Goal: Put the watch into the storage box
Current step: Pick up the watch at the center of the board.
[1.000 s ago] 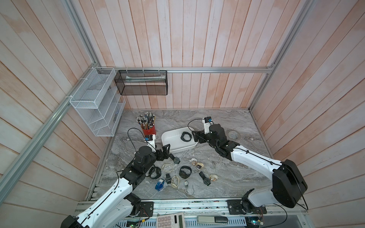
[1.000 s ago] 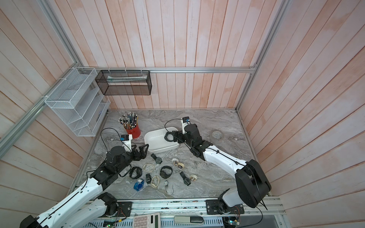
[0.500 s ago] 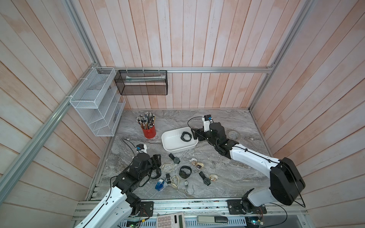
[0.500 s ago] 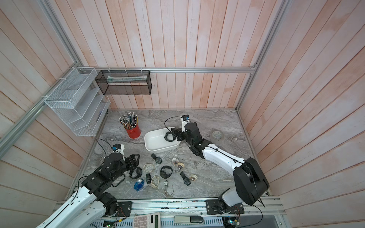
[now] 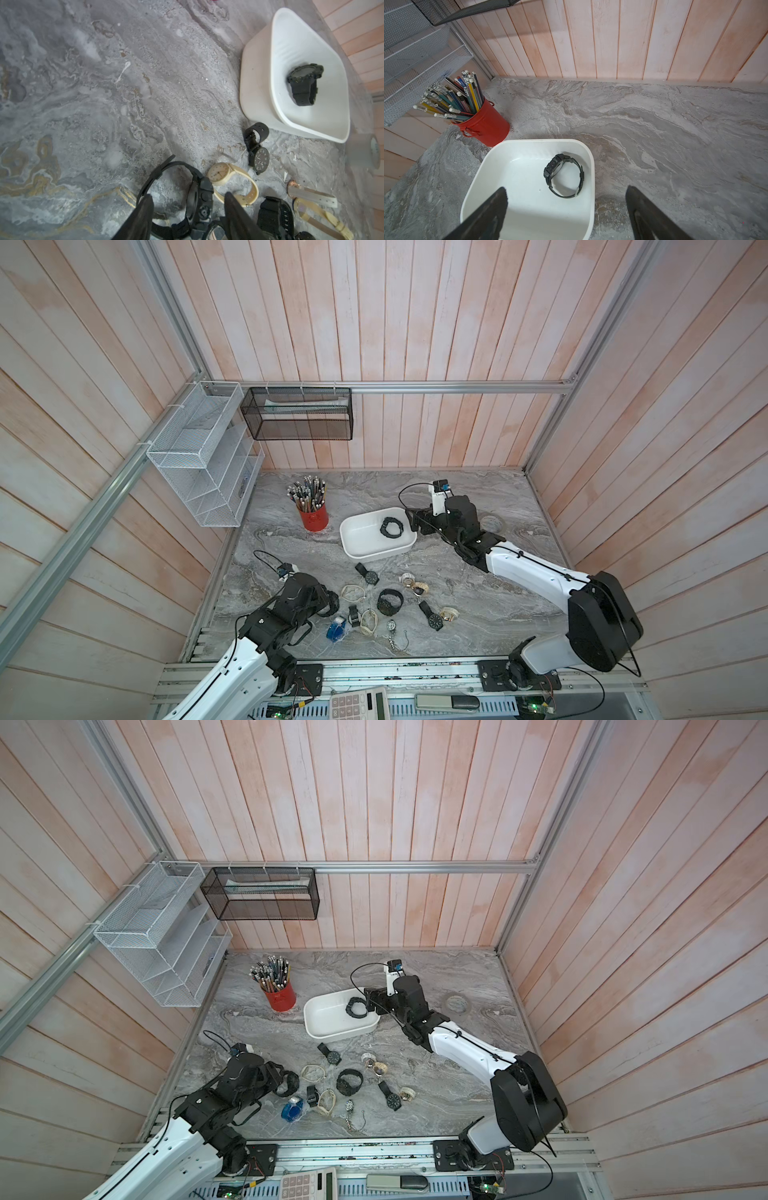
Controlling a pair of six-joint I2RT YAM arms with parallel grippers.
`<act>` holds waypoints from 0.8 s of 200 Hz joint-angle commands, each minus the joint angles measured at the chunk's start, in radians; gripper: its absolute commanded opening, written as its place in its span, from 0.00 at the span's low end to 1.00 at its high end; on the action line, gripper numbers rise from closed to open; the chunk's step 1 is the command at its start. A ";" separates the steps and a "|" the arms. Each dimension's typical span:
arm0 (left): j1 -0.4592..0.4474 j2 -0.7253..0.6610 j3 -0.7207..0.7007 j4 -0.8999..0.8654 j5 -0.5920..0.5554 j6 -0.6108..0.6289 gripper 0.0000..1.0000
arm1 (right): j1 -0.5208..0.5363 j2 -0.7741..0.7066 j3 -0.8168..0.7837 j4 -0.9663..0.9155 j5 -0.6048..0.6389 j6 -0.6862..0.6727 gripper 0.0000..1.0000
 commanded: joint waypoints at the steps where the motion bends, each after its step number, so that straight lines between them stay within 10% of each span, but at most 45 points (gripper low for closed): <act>1: -0.005 0.020 -0.021 -0.038 -0.015 -0.045 0.50 | -0.009 0.014 0.007 0.009 -0.015 -0.010 0.91; 160: -0.004 0.257 -0.042 0.069 -0.025 -0.075 0.28 | -0.019 -0.004 -0.007 0.001 -0.020 0.016 0.91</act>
